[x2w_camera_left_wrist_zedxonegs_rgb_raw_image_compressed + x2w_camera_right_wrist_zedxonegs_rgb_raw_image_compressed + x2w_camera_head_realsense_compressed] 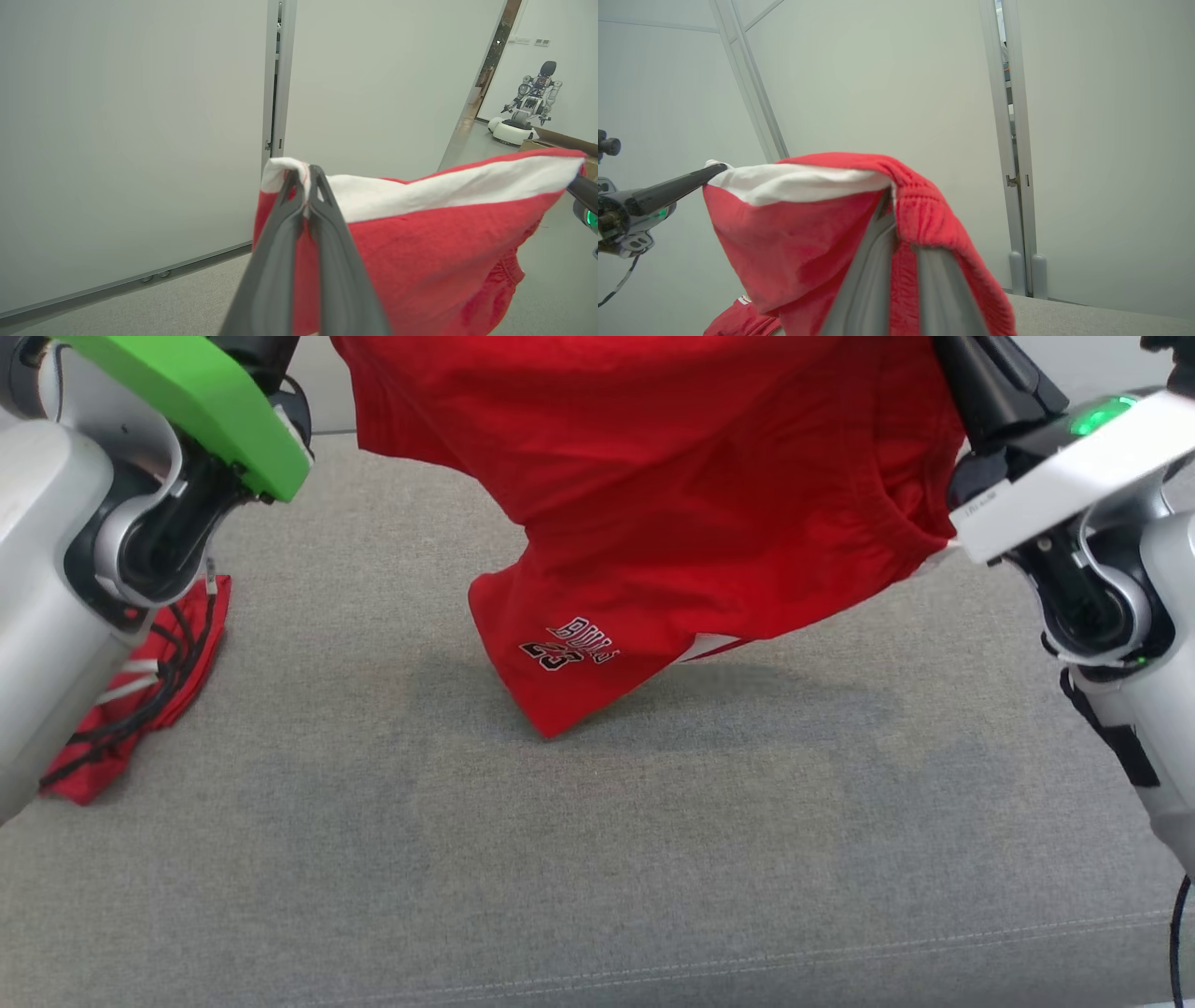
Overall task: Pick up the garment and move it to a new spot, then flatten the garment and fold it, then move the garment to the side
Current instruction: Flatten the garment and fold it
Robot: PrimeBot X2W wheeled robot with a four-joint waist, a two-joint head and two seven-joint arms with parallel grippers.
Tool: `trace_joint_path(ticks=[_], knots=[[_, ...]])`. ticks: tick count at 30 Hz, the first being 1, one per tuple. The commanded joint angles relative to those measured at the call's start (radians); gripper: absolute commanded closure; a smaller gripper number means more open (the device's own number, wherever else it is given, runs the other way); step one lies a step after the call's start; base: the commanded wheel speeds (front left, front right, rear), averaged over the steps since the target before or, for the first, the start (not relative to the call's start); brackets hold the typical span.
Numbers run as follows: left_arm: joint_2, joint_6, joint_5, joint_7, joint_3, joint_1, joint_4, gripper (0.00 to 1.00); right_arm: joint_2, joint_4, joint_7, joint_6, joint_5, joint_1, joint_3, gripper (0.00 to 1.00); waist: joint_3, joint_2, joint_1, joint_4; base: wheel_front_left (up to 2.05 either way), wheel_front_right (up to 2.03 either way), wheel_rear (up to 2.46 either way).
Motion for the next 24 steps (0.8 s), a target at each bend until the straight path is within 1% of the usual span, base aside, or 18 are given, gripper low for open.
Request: trace_joint_path(ticks=[1, 4, 7, 10, 15, 17, 20, 22, 24], knots=[[-0.006, 0.004, 0.004, 0.004, 0.002, -0.020, 0.012, 1.00, 0.006, 0.014, -0.005, 0.000, -0.008, -0.027, 0.002, 1.00, 0.020, 0.0000, 0.0000, -0.004, 0.00, 0.00, 0.00], [-0.028, 0.016, 0.037, 0.029, -0.013, -0.073, 0.083, 1.00, 0.026, 0.100, -0.021, 0.000, -0.037, -0.119, 0.012, 1.00, 0.056, 0.0000, 0.0000, -0.010, 0.00, 0.00, 0.00], [-0.065, 0.011, 0.045, 0.069, -0.021, -0.134, 0.173, 1.00, 0.054, 0.209, -0.044, 0.000, -0.074, -0.225, 0.033, 1.00, 0.099, 0.0000, 0.0000, -0.017, 0.00, 0.00, 0.00], [-0.105, 0.005, 0.036, 0.102, -0.012, -0.196, 0.274, 1.00, 0.095, 0.329, -0.080, 0.000, -0.111, -0.340, 0.046, 1.00, 0.147, 0.0000, 0.0000, -0.024, 0.00, 0.00, 0.00], [-0.175, 0.001, 0.045, 0.093, 0.006, -0.288, 0.440, 1.00, 0.156, 0.548, -0.176, -0.001, -0.177, -0.515, 0.041, 1.00, 0.208, 0.0000, 0.0000, -0.025, 0.00, 0.00, 0.00], [-0.201, -0.006, 0.043, 0.074, 0.019, -0.326, 0.498, 1.00, 0.176, 0.627, -0.212, -0.001, -0.207, -0.583, 0.029, 1.00, 0.231, 0.0000, 0.0000, -0.020, 0.00, 0.00, 0.00], [-0.230, -0.006, 0.068, -0.010, 0.046, -0.395, 0.577, 1.00, 0.201, 0.715, -0.248, -0.001, -0.255, -0.683, -0.004, 1.00, 0.266, 0.0000, 0.0000, -0.013, 0.00, 0.00, 0.00], [-0.249, -0.009, 0.089, -0.079, 0.055, -0.436, 0.618, 1.00, 0.214, 0.748, -0.256, -0.001, -0.289, -0.736, -0.032, 1.00, 0.286, 0.0000, 0.0000, -0.006, 0.00, 0.00, 0.00], [-0.270, -0.016, 0.108, -0.130, 0.056, -0.478, 0.650, 1.00, 0.216, 0.717, -0.259, -0.001, -0.339, -0.786, -0.086, 1.00, 0.310, 0.0000, 0.0000, 0.006, 0.00, 0.00, 0.00]])
